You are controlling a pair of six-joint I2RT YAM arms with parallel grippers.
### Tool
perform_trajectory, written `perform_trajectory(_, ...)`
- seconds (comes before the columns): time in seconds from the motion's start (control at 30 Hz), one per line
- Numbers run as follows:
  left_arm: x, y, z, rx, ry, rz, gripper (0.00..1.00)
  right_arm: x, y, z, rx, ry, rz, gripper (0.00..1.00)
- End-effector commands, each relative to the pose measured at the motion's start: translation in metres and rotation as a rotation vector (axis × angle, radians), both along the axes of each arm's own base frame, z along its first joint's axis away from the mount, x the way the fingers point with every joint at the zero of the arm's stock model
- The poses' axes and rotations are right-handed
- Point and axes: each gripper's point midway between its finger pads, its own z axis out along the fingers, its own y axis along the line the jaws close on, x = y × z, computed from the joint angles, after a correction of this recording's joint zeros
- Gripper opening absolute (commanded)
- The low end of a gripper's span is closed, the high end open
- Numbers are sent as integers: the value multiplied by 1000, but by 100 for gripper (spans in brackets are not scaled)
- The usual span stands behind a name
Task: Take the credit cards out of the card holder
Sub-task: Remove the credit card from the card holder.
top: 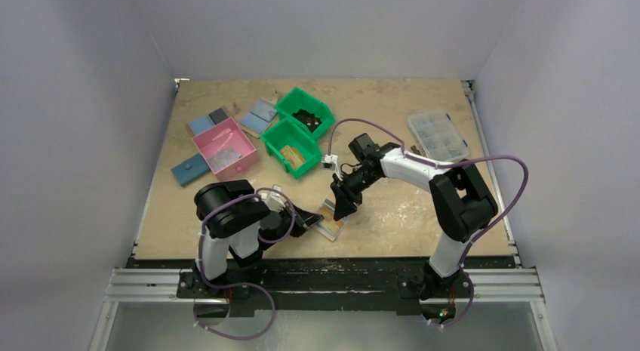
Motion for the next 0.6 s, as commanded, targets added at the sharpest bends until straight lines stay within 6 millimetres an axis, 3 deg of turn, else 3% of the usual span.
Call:
perform_trajectory(0.0, -5, -25, 46, -57, -257, -176, 0, 16, 1, 28, 72, -81, -9, 45)
perform_trajectory(0.27, 1, -38, 37, 248, -430, -349, 0, 20, -4, 40, 113, -101, -15, 48)
perform_trajectory(0.57, -4, -40, 48, 301, -558, -421, 0, 28, -18, 55, 174, -132, -28, 49)
